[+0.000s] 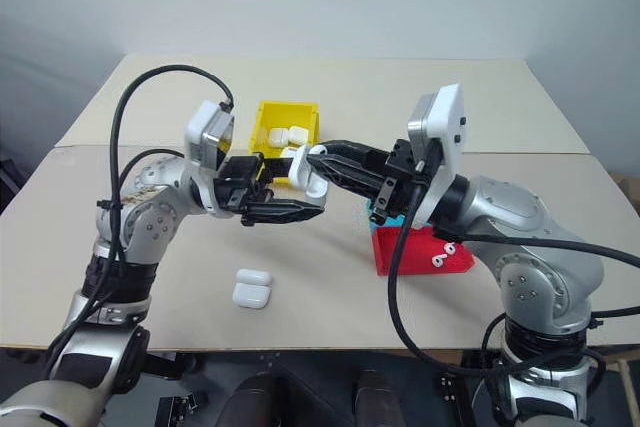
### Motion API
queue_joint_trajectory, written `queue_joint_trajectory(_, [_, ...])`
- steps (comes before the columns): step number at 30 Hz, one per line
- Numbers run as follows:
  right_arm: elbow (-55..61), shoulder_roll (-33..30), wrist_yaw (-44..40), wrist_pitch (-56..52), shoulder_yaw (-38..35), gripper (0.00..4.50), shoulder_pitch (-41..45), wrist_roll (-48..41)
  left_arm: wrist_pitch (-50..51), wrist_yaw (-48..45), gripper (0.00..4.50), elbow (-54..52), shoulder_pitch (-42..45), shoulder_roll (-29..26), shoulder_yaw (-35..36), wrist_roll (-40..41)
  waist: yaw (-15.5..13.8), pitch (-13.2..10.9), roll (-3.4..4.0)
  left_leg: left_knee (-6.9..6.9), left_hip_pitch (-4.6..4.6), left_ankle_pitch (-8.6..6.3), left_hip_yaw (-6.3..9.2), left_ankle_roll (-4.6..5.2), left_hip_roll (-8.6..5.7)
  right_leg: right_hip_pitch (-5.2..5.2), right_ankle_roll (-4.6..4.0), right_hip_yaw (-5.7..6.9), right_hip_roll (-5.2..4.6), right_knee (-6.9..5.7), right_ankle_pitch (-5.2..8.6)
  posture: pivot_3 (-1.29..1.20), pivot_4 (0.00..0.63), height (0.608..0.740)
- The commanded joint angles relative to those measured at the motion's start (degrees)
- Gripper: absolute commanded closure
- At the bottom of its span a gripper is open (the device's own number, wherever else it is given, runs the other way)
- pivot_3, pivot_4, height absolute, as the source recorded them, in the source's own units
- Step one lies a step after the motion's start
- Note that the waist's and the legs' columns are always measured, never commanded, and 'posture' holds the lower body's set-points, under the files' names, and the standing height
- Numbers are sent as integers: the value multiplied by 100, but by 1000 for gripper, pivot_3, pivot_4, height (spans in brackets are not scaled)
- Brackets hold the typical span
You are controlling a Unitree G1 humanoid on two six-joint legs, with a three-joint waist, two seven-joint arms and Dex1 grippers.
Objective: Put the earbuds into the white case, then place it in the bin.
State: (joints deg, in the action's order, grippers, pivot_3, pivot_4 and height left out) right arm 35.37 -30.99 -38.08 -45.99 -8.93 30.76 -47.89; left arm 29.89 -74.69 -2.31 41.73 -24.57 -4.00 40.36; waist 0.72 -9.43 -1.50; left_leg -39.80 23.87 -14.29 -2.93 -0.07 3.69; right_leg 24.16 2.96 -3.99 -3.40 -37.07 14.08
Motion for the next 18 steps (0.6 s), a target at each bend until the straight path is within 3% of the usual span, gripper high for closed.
queue_joint_trajectory(1, [-2,-285,-282,86,88,3872,-76,-45,-231,12,1725,-228,70,42,175,65,0,0,0,0,0,0,1,0,0,0,0,0,0,0,0,0,150,740])
queue_joint_trajectory(9, [-143,-663,-601,252,174,1272,-12,-56,-352,82,1725,-219,14,132,202,-5,1,0,0,1,0,0,1,0,0,0,0,0,0,1,0,0,150,740])
queue_joint_trajectory(14, [-351,-822,-648,246,2,1272,185,-140,-388,144,1725,-265,-72,156,214,-25,-1,0,0,0,0,0,1,0,0,-1,0,0,0,2,0,0,150,740])
queue_joint_trajectory(18, [-832,-1381,-1037,273,-193,1272,519,-46,-385,119,1725,-317,-184,46,257,-9,-1,0,0,0,0,0,1,0,0,-1,0,0,-1,2,0,0,150,740])
